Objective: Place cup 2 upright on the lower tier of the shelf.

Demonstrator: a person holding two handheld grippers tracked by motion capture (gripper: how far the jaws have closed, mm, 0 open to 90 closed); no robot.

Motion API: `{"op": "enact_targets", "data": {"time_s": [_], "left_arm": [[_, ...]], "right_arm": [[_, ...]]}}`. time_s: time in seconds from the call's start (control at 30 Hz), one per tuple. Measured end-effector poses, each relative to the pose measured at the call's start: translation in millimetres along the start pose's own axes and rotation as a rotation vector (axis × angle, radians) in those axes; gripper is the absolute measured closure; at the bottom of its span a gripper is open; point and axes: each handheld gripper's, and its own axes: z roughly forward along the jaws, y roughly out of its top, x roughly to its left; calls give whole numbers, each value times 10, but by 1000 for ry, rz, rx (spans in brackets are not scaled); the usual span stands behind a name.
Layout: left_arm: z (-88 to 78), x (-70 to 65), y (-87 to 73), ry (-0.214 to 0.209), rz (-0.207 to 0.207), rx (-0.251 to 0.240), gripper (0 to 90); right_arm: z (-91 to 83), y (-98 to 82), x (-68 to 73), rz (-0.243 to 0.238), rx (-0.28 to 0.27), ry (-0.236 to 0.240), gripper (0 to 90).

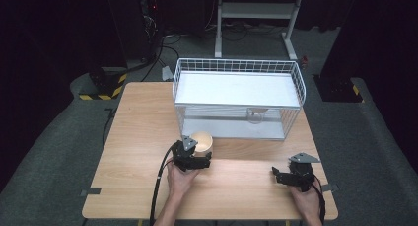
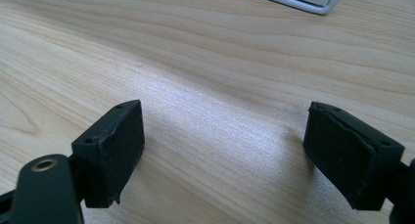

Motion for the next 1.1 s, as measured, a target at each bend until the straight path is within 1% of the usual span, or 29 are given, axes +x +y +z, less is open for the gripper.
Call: {"op": "enact_targets", "data": {"time_s": [0.1, 0.23, 0.27, 0.43, 0.57, 0.63, 1.1], "left_arm": [[14, -4, 4, 7, 6, -6, 58], [35, -10, 11, 11, 2, -6, 57], [42, -8, 20, 14, 15, -1, 57], [69, -41, 55, 35, 31, 0, 66], [96, -48, 64, 35, 26, 4, 73], [104, -56, 66, 46, 35, 4, 79], [94, -67, 69, 52, 50, 3, 86]], "right_arm": [[0, 0, 0, 0, 0, 0, 155], [0, 0, 0, 0, 0, 0, 155], [0, 0, 0, 0, 0, 0, 155], [0, 0, 0, 0, 0, 0, 155], [0, 0, 0, 0, 0, 0, 155], [0, 0, 0, 0, 0, 0, 155], [0, 0, -1, 0, 0, 0, 155]]}}
